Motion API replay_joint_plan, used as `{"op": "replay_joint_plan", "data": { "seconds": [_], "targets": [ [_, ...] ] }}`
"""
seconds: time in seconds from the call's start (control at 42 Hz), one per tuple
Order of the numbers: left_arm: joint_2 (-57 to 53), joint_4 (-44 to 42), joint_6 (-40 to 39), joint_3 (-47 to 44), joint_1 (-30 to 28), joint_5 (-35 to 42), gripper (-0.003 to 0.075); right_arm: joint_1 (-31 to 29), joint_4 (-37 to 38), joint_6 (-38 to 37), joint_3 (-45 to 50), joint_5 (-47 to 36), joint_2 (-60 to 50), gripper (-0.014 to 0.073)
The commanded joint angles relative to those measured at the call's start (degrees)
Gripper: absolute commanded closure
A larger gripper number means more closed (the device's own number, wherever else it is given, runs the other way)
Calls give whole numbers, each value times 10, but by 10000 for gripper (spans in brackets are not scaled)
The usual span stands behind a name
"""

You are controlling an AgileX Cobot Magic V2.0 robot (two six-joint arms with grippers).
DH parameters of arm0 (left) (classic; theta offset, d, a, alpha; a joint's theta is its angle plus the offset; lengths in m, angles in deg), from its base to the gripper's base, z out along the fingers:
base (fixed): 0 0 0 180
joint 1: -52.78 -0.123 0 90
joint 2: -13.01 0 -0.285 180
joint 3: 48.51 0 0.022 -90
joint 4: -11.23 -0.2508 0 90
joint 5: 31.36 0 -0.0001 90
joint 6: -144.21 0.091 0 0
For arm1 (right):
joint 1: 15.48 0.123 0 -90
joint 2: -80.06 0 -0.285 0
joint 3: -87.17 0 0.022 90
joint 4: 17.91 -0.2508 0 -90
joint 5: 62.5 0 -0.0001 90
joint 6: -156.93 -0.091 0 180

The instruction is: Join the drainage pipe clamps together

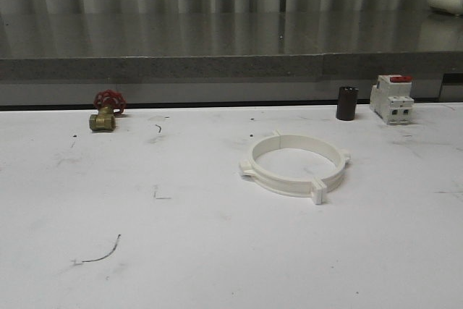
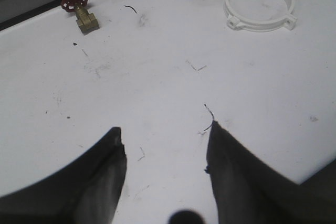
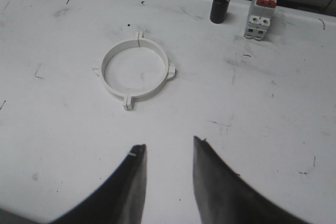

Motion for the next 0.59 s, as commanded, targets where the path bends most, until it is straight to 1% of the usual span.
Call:
{"op": "replay_joint_plan", "data": {
  "seconds": [0.0,0.071,0.166,0.428,0.476,0.523,0.571],
  "targets": [
    [0,3,0,16,-2,40,374,-1,7,9,31,-37,-73,336],
    [0,3,0,16,-2,40,374,-1,7,9,62,-37,-123,336],
    [0,3,0,16,-2,43,374,-1,7,9,88,-37,-161,336],
    [0,3,0,16,-2,50,377,-1,7,9,103,-35,-169,341],
    [0,3,0,16,-2,50,402,-1,7,10,103,-35,-169,361],
    [0,4,0,16,-2,50,458,-1,8,10,103,-35,-169,409],
    [0,4,0,16,-2,50,523,-1,8,10,103,-35,-169,489]
  ]
}}
